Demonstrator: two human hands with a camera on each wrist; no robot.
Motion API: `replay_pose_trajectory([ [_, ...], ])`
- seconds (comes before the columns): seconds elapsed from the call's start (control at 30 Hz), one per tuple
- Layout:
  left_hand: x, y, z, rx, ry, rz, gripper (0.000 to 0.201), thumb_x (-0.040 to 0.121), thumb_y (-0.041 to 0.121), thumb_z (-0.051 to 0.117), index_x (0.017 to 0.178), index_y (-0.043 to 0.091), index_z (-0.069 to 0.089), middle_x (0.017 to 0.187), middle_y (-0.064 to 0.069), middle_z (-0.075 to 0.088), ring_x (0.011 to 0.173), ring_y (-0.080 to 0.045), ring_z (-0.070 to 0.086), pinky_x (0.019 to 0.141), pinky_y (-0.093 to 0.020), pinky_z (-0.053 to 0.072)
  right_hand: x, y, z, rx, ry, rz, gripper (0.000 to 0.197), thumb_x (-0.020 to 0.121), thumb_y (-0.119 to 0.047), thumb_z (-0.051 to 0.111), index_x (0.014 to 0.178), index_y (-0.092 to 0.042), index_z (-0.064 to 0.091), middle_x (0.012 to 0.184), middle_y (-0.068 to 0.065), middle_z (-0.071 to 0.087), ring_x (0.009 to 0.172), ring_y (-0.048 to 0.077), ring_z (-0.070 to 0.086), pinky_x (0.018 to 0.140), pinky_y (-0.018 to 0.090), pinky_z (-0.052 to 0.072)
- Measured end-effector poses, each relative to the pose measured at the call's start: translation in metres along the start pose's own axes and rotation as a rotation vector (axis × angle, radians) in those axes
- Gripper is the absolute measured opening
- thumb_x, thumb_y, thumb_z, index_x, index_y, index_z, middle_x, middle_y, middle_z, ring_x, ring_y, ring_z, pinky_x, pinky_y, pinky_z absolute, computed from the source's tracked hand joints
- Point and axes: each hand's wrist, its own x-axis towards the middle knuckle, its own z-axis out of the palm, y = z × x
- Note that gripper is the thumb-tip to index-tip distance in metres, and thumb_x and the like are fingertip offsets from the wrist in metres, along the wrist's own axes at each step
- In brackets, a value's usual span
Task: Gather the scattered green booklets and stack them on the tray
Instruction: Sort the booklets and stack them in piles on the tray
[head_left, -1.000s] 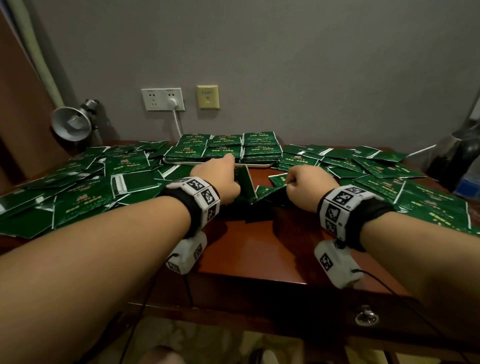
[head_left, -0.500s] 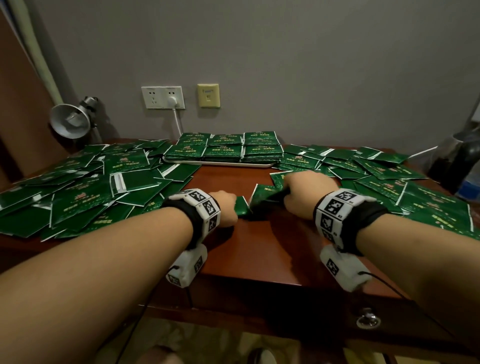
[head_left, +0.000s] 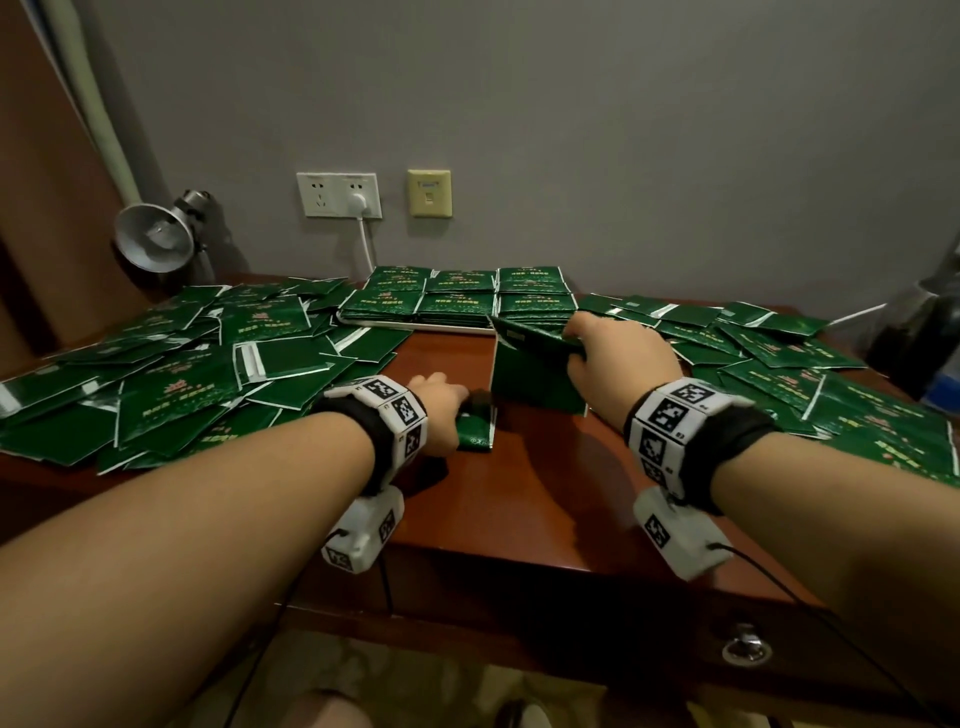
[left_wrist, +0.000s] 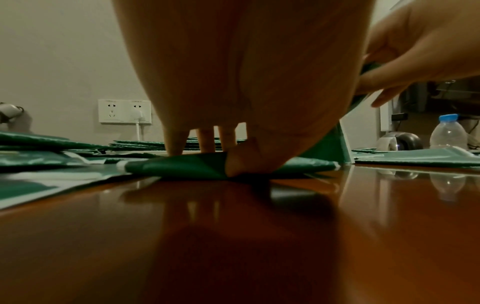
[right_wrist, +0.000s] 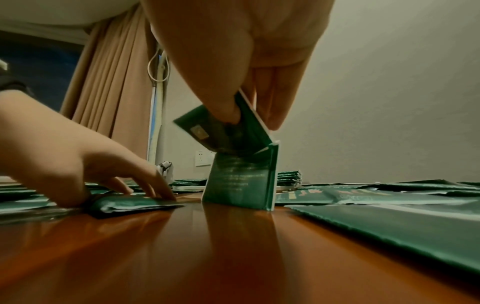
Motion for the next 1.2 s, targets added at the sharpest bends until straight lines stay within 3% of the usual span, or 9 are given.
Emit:
replay_pose_trajectory([
  [0.27,0.004,-0.003,-0.004,-0.064,0.090,-0.027,0.074,0.083,-0.003,0.043,0.140,0.044,0.043,0.134,-0.004,0.033,0.124,-0.027,0.032,0.100,-0.041,0.042,0.004,0.004,0.027,-0.237,-0.418,-0.048,0.069,0.086,-0.025,0.059,0.148,-0.030,0.028,0.142,0.006,0.043,0.126,0.033,0.047,0.096,0.044,0.048],
  [0.47,0.004,0.014,-0.003,0.055,-0.047,-0.232,0.058,0.093,0.061,0.034,0.147,0.039,0.032,0.152,-0.012,0.020,0.137,-0.042,0.023,0.111,-0.056,0.026,0.013,0.005,0.042,-0.285,-0.514,0.053,0.086,0.085,-0.044,0.063,0.153,-0.022,0.014,0.156,0.012,0.022,0.139,0.037,0.029,0.109,0.050,0.035],
  [0.57,0.004,0.027,-0.001,0.109,-0.087,-0.207,0.064,0.092,0.068,0.030,0.146,0.033,0.036,0.150,-0.012,0.026,0.135,-0.044,0.026,0.111,-0.054,0.026,0.021,0.006,0.048,-0.318,-0.554,0.035,0.083,0.086,-0.055,0.057,0.153,-0.024,0.017,0.158,0.013,0.019,0.142,0.038,0.023,0.113,0.052,0.029],
  [0.73,0.006,0.030,-0.011,-0.156,-0.022,0.075,0.022,0.089,0.034,0.057,0.101,0.016,0.063,0.105,-0.006,0.062,0.090,-0.022,0.057,0.070,-0.027,0.047,0.023,0.004,0.043,-0.294,-0.652,-0.085,0.067,0.096,-0.046,0.047,0.154,-0.026,0.019,0.157,0.009,0.023,0.142,0.033,0.028,0.115,0.043,0.028],
  [0.83,0.008,0.023,-0.013,-0.241,0.019,0.123,0.007,0.085,0.025,0.062,0.083,0.018,0.060,0.087,-0.002,0.060,0.078,-0.018,0.054,0.059,-0.024,0.042,0.027,0.005,0.037,-0.285,-0.537,-0.142,0.042,0.090,-0.043,0.054,0.126,-0.021,0.056,0.124,0.006,0.059,0.110,0.026,0.057,0.086,0.031,0.048],
  [0.9,0.012,0.020,-0.008,-0.159,0.087,0.061,0.036,0.080,0.049,0.067,0.102,0.022,0.059,0.108,-0.004,0.052,0.104,-0.024,0.049,0.080,-0.031,0.047,0.029,0.006,0.035,-0.273,-0.442,-0.122,0.031,0.087,-0.046,0.054,0.102,-0.021,0.064,0.109,0.005,0.058,0.101,0.027,0.056,0.080,0.032,0.049],
  [1.0,0.012,0.018,0.002,0.060,0.062,-0.155,0.090,0.068,0.078,0.060,0.135,0.022,0.037,0.135,-0.012,0.035,0.125,-0.035,0.036,0.103,-0.049,0.037,0.031,0.008,0.042,-0.194,-0.375,-0.066,0.044,0.085,-0.053,0.057,0.114,-0.020,0.054,0.120,0.007,0.048,0.114,0.030,0.051,0.086,0.037,0.043],
  [1.07,0.011,0.019,0.000,0.100,-0.016,-0.188,0.089,0.075,0.072,0.058,0.142,0.022,0.029,0.142,-0.015,0.033,0.130,-0.039,0.037,0.104,-0.048,0.035,0.036,0.010,0.047,-0.170,-0.393,-0.062,0.061,0.084,-0.054,0.061,0.131,-0.020,0.043,0.135,0.009,0.044,0.122,0.031,0.048,0.093,0.038,0.043],
  [1.2,0.012,0.017,-0.016,-0.027,-0.099,-0.023,0.057,0.085,0.016,0.059,0.135,0.032,0.039,0.136,-0.007,0.042,0.122,-0.031,0.044,0.082,-0.034,0.039,0.045,0.005,0.052,-0.252,-0.571,-0.139,0.087,0.091,-0.056,0.052,0.155,-0.026,0.002,0.162,0.004,0.009,0.147,0.031,0.014,0.117,0.044,0.019],
])
